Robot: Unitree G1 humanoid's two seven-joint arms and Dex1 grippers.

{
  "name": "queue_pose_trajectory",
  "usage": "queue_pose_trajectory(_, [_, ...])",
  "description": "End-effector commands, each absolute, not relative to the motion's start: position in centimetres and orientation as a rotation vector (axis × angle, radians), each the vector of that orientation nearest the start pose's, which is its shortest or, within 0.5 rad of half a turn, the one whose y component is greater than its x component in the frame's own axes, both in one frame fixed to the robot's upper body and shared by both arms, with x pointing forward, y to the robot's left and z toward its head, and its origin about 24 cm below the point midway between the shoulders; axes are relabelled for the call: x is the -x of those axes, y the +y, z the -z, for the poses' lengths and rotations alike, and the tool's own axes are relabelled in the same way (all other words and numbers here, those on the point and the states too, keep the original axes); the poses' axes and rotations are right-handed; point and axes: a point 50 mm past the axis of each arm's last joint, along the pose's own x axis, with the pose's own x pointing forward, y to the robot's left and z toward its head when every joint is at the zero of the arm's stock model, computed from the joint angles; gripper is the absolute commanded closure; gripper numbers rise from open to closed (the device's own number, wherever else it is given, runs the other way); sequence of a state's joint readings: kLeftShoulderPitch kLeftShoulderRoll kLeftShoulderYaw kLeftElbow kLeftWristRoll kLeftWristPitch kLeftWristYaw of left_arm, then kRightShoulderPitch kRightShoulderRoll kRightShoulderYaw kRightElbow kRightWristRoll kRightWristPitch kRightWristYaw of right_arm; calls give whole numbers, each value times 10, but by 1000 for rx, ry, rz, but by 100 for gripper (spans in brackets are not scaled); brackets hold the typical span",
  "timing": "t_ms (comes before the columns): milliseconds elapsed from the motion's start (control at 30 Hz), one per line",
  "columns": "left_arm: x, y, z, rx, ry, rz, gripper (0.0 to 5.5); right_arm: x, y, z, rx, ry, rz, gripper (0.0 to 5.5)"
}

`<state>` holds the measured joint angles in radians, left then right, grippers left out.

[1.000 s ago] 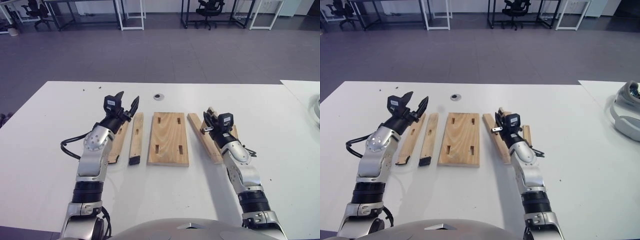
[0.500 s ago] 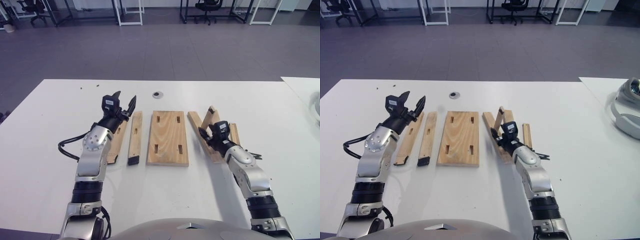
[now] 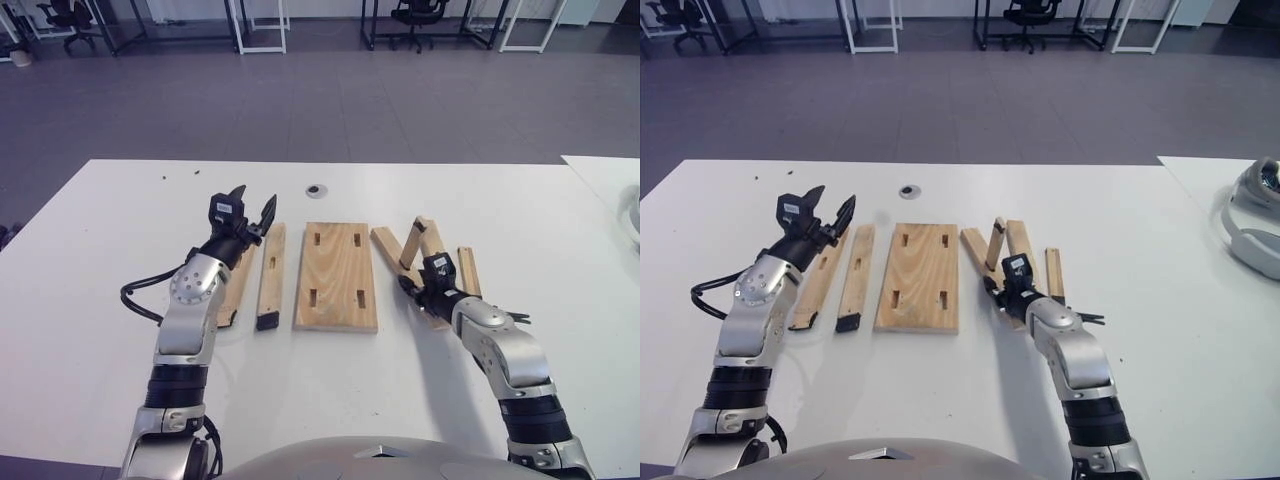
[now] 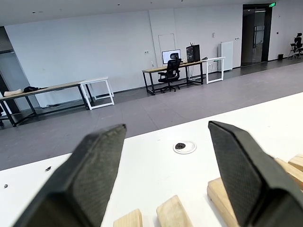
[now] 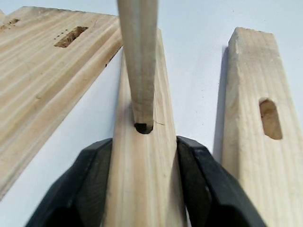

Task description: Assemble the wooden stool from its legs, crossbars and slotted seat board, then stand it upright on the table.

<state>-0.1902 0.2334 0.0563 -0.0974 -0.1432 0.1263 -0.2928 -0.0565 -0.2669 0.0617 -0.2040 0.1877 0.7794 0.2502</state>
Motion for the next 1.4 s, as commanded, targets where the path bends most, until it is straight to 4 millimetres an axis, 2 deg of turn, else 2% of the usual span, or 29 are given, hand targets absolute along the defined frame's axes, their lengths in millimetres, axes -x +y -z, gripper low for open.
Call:
queue_pose_trajectory(33, [-287, 164, -118, -72, -158, 316, 232, -249, -171, -34, 65, 575, -272, 343])
queue_pose_trajectory(100, [-287, 155, -120, 35, -141, 363, 232, -257, -169, -50, 38, 486, -286, 343])
queue_pose_trajectory(200, [-284, 135, -112, 387, -13, 453, 177, -264, -149, -85, 17, 280, -437, 343])
queue_pose_trajectory(267, [-281, 121, -111, 602, 75, 530, 136, -261, -134, -99, 23, 182, -562, 343])
queue_pose_trajectory(400, [-280, 106, -131, 930, 106, 633, 117, -253, -112, -122, 34, 35, -787, 343])
queue_pose_trajectory(467, [-278, 103, -140, 1000, 107, 678, 117, -250, -108, -126, 41, 2, -842, 343])
queue_pose_trajectory(567, [-273, 100, -139, 1038, 140, 691, 117, -245, -102, -129, 36, -32, -892, 343])
queue_pose_trajectory(800, [-268, 108, -131, 1017, 150, 657, 253, -241, -100, -126, 75, -52, -910, 343])
queue_pose_trajectory(1067, [-261, 110, -129, 1076, 157, 654, 409, -236, -96, -121, 99, -58, -933, 343])
queue_pose_trajectory(1133, [-258, 112, -130, 1027, 131, 641, 446, -235, -95, -120, 97, -55, -937, 343])
queue_pose_trajectory(1200, [-255, 118, -129, 963, 107, 598, 448, -234, -93, -119, 89, -55, -938, 283])
queue_pose_trajectory(1233, [-253, 125, -128, 957, 85, 552, 448, -233, -92, -118, 88, -52, -938, 278])
queue_pose_trajectory(1267, [-250, 136, -127, 944, 60, 490, 448, -231, -93, -115, 103, -37, -929, 249])
queue_pose_trajectory(1333, [-238, 157, -125, 817, 27, 367, 448, -229, -104, -97, 177, 37, -878, 247])
queue_pose_trajectory(1400, [-226, 168, -127, 700, 11, 290, 448, -224, -118, -82, 235, 103, -813, 247])
